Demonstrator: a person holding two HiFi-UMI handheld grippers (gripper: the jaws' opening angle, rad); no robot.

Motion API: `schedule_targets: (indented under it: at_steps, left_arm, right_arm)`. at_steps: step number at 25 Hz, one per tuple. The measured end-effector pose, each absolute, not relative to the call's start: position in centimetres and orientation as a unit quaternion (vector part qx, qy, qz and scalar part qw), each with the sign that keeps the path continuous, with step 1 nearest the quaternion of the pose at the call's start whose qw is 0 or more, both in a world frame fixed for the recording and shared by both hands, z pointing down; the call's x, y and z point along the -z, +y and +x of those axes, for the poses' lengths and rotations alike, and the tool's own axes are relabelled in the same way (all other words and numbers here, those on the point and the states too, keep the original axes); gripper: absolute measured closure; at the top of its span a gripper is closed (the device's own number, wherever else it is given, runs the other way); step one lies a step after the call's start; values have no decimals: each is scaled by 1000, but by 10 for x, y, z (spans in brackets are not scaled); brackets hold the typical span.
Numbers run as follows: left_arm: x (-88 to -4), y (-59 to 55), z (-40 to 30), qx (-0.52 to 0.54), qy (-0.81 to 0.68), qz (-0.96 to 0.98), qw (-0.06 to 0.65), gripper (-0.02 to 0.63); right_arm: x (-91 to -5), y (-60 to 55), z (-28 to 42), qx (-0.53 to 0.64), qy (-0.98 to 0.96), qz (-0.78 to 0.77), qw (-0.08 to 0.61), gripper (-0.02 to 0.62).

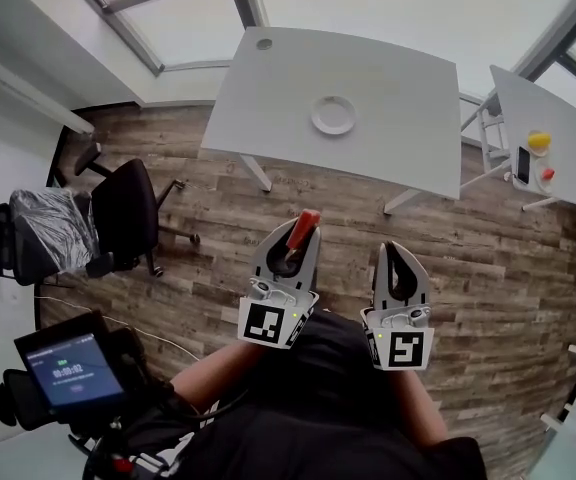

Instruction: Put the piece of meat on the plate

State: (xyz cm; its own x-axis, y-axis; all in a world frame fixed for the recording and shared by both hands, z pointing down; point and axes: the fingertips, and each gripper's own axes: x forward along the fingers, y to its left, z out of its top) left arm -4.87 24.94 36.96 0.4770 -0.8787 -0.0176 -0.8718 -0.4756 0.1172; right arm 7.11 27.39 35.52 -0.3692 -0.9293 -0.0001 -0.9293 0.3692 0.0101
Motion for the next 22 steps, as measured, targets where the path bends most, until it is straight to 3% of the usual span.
schedule_targets:
  at_steps: [22]
  left_arm:
    - [-376, 67, -105, 35, -485, 870, 87, 512]
  right_arm:
    - [-357, 85, 6, -13, -821, 569, 49, 591]
